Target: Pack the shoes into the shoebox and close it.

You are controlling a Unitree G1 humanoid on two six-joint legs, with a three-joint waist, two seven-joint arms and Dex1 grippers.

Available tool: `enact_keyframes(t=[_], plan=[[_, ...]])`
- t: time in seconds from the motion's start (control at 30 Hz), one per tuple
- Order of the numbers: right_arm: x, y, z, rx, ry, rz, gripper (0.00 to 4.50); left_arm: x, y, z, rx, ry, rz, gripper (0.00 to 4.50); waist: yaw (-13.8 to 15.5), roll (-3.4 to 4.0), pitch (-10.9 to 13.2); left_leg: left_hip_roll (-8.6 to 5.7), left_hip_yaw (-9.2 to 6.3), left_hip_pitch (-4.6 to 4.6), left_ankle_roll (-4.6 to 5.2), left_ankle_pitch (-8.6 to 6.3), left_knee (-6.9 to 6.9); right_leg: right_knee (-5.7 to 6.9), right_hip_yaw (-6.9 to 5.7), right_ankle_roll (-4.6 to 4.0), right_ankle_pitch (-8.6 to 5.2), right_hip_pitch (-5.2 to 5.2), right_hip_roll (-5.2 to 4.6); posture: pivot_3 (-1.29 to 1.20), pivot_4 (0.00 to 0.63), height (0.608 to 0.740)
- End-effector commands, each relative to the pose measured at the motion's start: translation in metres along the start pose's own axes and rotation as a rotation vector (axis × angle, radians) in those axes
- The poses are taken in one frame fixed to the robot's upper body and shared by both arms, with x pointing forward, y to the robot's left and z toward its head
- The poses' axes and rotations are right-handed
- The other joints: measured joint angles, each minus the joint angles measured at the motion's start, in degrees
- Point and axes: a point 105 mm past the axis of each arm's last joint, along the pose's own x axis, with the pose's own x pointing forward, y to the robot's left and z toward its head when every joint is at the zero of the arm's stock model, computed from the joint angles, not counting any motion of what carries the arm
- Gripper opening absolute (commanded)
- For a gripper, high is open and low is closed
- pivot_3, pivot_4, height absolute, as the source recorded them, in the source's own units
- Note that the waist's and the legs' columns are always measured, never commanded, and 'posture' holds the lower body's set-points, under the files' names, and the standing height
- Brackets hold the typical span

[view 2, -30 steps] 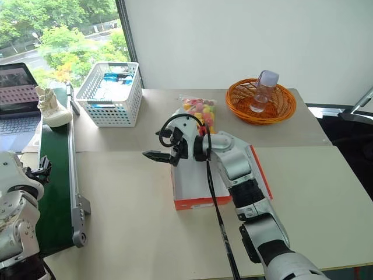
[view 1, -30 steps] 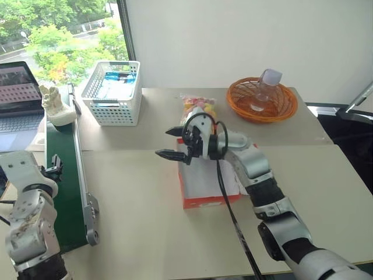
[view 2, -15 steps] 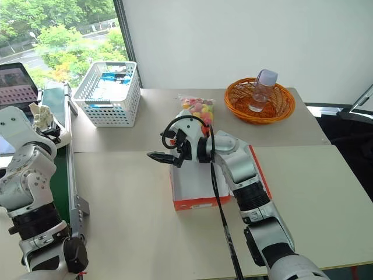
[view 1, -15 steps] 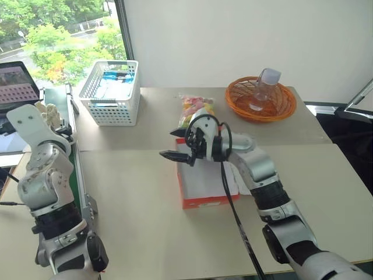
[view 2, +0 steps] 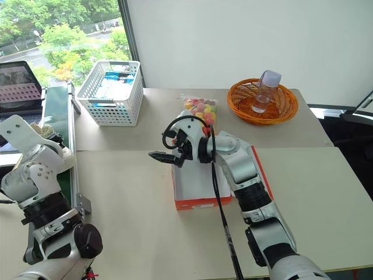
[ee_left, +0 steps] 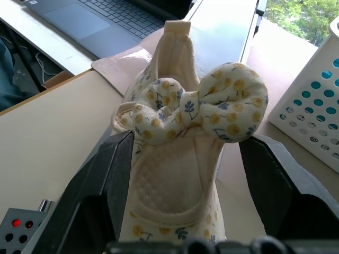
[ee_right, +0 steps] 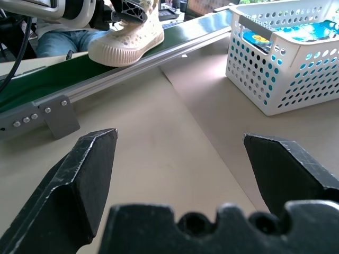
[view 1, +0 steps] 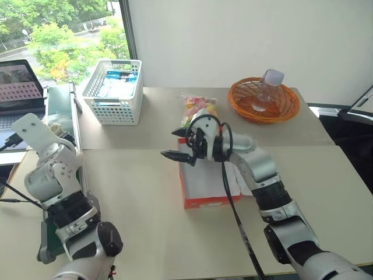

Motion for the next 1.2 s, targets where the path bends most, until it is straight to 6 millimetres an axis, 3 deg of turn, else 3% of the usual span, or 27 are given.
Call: enact_keyframes(t=[0.03,0.4,0.63,0.8,0.93,1.07,1.2], plan=[[-0.001,-0.002,0.012,-0.058,-0.025,-0.009,4.48,-0.001,0.002,-0.002,-0.047,0.030,0.017,3.30,0.0,0.00,0.0,0.00,0.00,0.00,-0.01,0.00,0.00,0.00,0.00,0.00,0.00,0.00,0.00,0.00,0.150,0.740],[0.001,-0.012,0.011,-0.085,-0.013,-0.060,4.50,-0.004,0.012,-0.011,-0.106,0.050,0.066,0.05,-0.1,0.00,0.0,0.00,-0.03,0.03,-0.15,0.03,0.00,0.10,0.00,-0.03,0.02,-0.01,0.01,0.00,0.150,0.740],[0.001,-0.016,0.012,-0.087,-0.015,-0.073,4.50,-0.004,0.005,0.000,-0.076,-0.003,0.015,0.01,-0.2,0.00,0.0,0.00,-0.03,0.04,-0.17,0.04,-0.01,0.10,0.00,-0.03,0.02,-0.01,0.02,0.00,0.150,0.740],[-0.001,-0.019,0.013,-0.083,-0.021,-0.089,4.50,-0.015,-0.027,0.028,0.046,-0.149,-0.128,0.01,-0.1,-0.05,0.0,0.00,-0.03,0.02,-0.20,0.03,-0.01,0.06,-0.01,-0.03,0.02,-0.02,0.02,0.00,0.150,0.740],[-0.004,-0.020,0.018,-0.052,-0.044,-0.090,4.50,-0.035,-0.071,0.037,0.174,-0.218,-0.346,0.01,0.2,-0.10,0.1,-0.02,-0.05,-0.11,-0.20,0.02,-0.05,-0.04,-0.04,-0.01,0.03,-0.06,0.00,0.00,0.150,0.740],[-0.016,-0.029,0.034,0.031,-0.120,-0.106,4.50,-0.074,-0.124,0.032,0.308,-0.259,-0.655,0.01,0.2,-0.12,0.1,-0.03,-0.05,-0.26,-0.20,0.03,-0.06,-0.06,-0.03,0.00,0.04,-0.20,-0.01,0.00,0.150,0.740],[-0.027,-0.039,0.051,0.138,-0.205,-0.124,4.50,-0.099,-0.151,0.027,0.334,-0.260,-0.831,0.01,0.1,-0.12,0.1,-0.02,-0.02,-0.40,-0.08,0.10,-0.07,-0.01,0.01,-0.01,0.05,-0.40,0.00,0.00,0.150,0.740]])
